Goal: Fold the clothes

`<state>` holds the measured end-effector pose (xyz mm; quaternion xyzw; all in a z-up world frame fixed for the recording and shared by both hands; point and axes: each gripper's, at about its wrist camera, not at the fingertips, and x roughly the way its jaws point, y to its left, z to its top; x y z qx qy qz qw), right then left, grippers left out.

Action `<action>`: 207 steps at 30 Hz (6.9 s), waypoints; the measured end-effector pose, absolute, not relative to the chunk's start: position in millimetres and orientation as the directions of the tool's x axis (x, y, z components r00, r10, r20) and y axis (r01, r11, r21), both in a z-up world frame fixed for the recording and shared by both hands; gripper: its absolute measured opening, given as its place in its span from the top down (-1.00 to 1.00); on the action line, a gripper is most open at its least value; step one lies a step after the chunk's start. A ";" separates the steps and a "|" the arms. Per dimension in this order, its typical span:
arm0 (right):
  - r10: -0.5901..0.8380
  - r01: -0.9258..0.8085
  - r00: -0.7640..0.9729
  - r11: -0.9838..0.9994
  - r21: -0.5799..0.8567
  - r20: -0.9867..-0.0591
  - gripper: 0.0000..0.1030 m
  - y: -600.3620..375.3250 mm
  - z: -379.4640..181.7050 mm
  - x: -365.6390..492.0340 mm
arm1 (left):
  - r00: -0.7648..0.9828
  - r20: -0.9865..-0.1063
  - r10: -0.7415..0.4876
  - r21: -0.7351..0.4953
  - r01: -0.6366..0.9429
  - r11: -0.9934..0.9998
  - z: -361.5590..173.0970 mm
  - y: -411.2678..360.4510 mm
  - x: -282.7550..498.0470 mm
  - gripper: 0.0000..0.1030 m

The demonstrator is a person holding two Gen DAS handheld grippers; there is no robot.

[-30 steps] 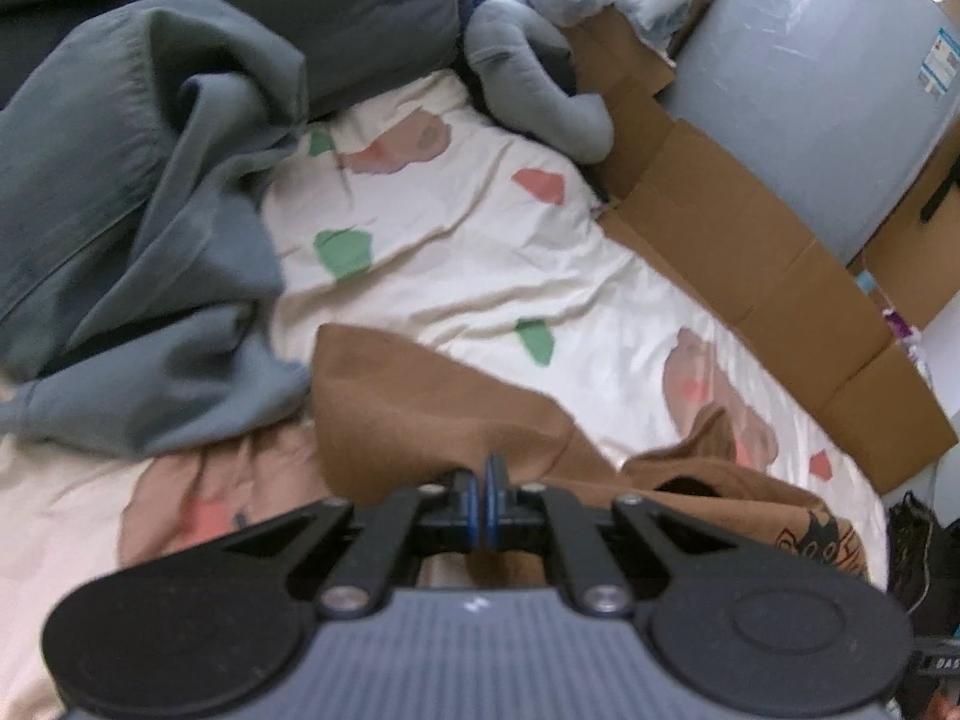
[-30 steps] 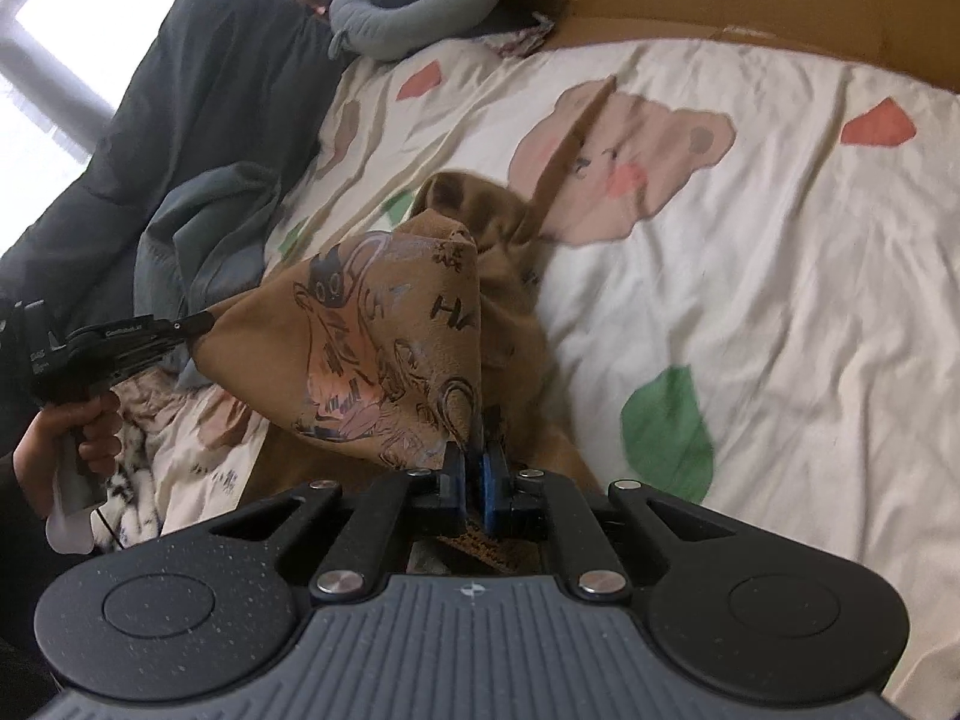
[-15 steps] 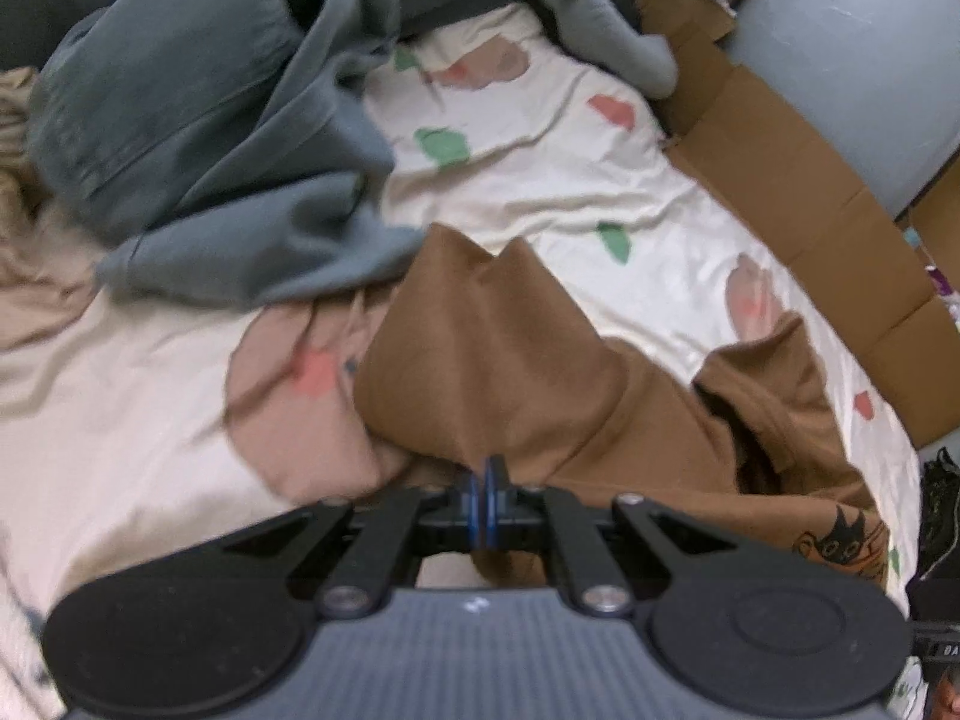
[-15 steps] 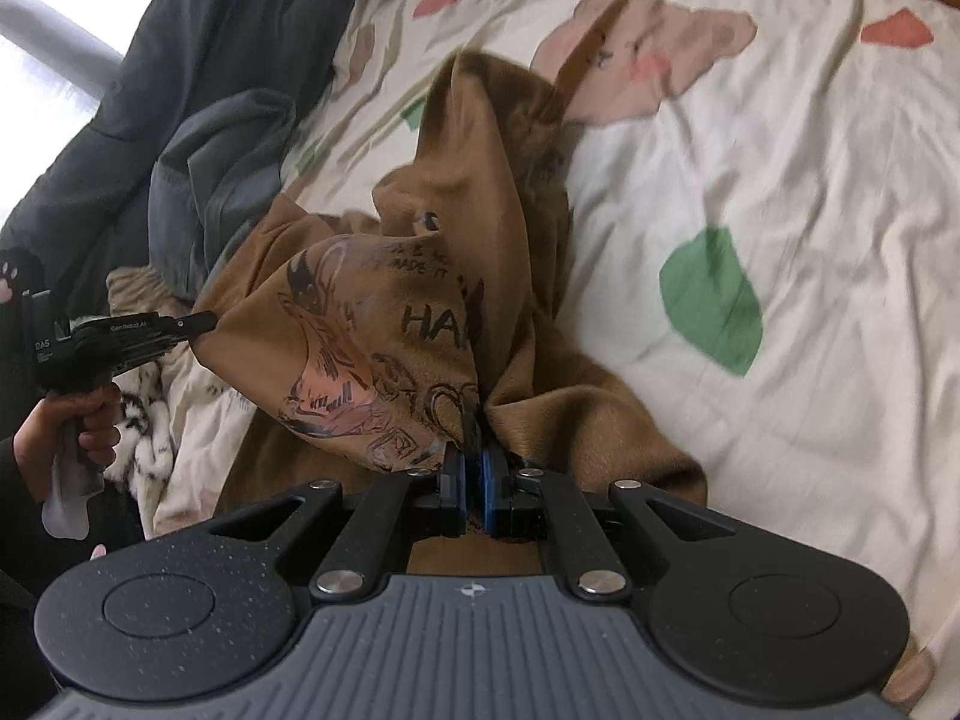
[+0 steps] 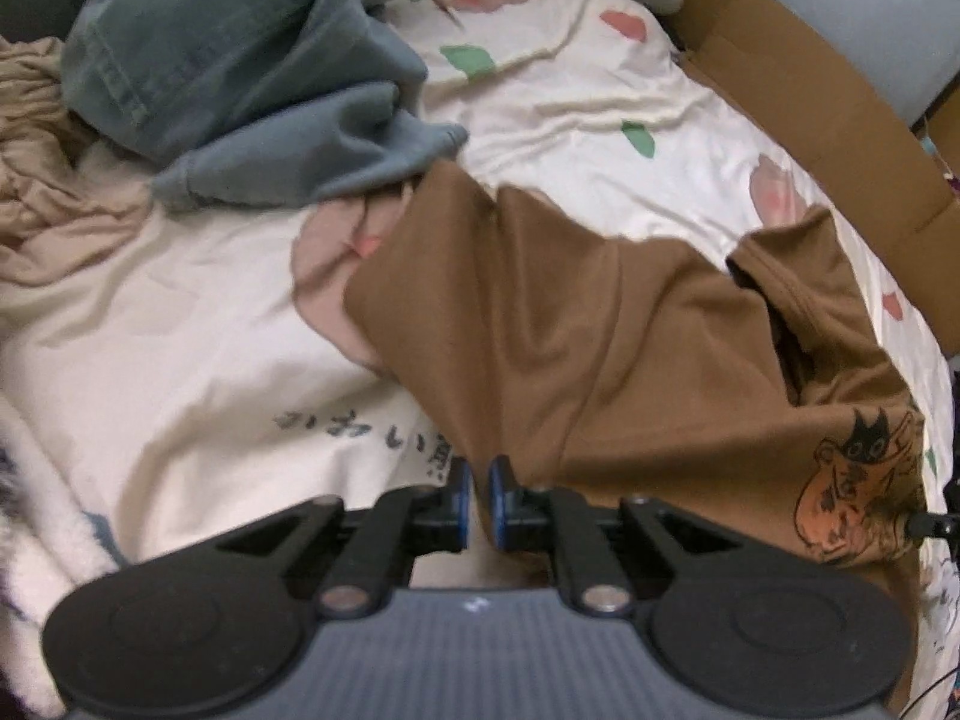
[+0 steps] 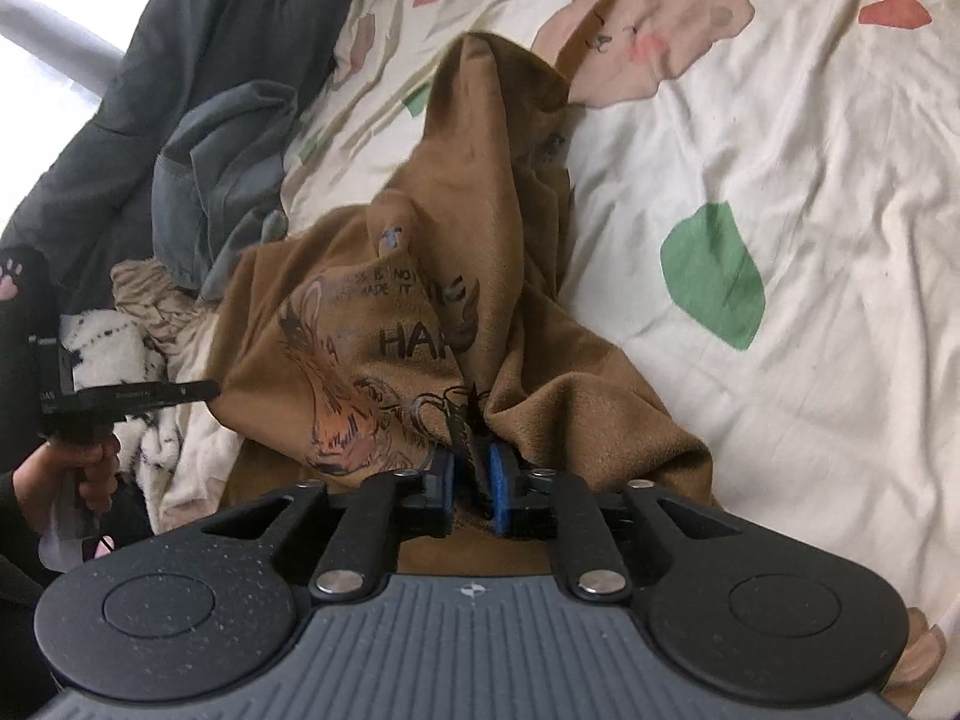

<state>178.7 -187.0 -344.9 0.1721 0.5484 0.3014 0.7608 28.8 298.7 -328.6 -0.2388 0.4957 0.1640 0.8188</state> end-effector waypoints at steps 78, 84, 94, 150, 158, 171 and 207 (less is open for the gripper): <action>0.499 -0.260 0.446 0.867 0.426 -0.743 0.36 -218.5 -340.9 254.2 | 0.471 -0.882 0.019 0.133 0.210 0.969 -374.3 252.3 224.8 0.26; 0.491 -0.278 0.447 0.871 0.405 -0.748 0.36 -217.1 -340.8 263.6 | 0.462 -0.886 0.037 0.184 0.277 0.943 -384.1 240.6 224.8 0.27; 0.479 -0.351 0.443 0.870 0.345 -0.757 0.30 -198.6 -344.4 289.9 | 0.451 -0.892 0.020 0.201 0.357 0.912 -387.8 226.5 219.5 0.56; 0.460 -0.682 0.351 0.723 0.115 -0.816 0.84 -71.7 -380.4 403.3 | 0.554 -0.832 -0.030 0.000 0.054 0.999 -372.7 257.2 188.9 0.89; 0.355 -0.642 0.458 0.766 -0.027 -0.815 0.94 -100.7 -352.8 384.7 | 0.617 -0.786 0.038 0.057 0.011 0.998 -351.4 257.4 186.2 0.90; 0.137 -0.481 0.552 0.858 -0.180 -0.822 0.95 -187.5 -305.8 365.2 | 0.649 -0.724 0.234 0.161 -0.171 0.972 -316.1 284.6 163.3 0.91; -0.117 -0.251 0.602 0.911 -0.326 -0.789 0.95 -269.9 -290.5 439.9 | 0.658 -0.690 0.301 0.186 -0.241 0.952 -283.7 317.5 326.8 0.92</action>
